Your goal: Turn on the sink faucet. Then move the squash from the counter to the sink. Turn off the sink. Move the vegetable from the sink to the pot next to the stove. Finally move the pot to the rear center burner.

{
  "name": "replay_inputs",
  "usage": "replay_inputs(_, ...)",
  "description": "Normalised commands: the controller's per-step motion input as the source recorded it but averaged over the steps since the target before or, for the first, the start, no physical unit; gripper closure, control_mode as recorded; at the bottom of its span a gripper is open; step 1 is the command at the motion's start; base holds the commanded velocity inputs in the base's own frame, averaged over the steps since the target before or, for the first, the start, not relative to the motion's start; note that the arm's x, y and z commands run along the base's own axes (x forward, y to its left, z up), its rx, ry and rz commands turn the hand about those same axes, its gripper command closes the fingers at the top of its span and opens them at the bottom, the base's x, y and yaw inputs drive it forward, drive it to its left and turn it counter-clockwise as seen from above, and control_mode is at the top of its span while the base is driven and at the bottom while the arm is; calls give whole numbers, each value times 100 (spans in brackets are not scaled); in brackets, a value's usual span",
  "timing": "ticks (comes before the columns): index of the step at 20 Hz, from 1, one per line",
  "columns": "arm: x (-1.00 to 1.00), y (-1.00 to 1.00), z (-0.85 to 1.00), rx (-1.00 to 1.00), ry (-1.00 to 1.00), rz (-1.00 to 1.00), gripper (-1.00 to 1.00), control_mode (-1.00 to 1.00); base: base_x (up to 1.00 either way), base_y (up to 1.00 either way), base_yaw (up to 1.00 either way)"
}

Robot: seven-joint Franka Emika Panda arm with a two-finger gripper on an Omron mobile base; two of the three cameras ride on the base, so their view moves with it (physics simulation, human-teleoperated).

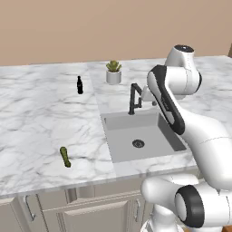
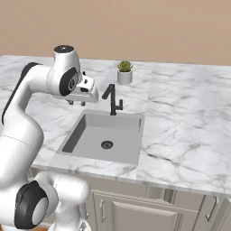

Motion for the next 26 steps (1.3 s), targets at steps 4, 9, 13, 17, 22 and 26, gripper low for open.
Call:
replay_inputs(4,0,0,-3,0,-1,0,-100,100,0,0,0)
replay_inputs(9,0,0,0,0,0,0,-100,100,12,-37,1)
replay_inputs(13,0,0,0,0,0,0,-100,100,16,-47,1)
replay_inputs(17,0,0,0,0,0,0,-100,100,33,-15,0)
replay_inputs(22,0,0,0,0,0,0,-100,100,48,0,0)
replay_inputs(26,0,0,0,0,0,0,-100,100,44,8,0)
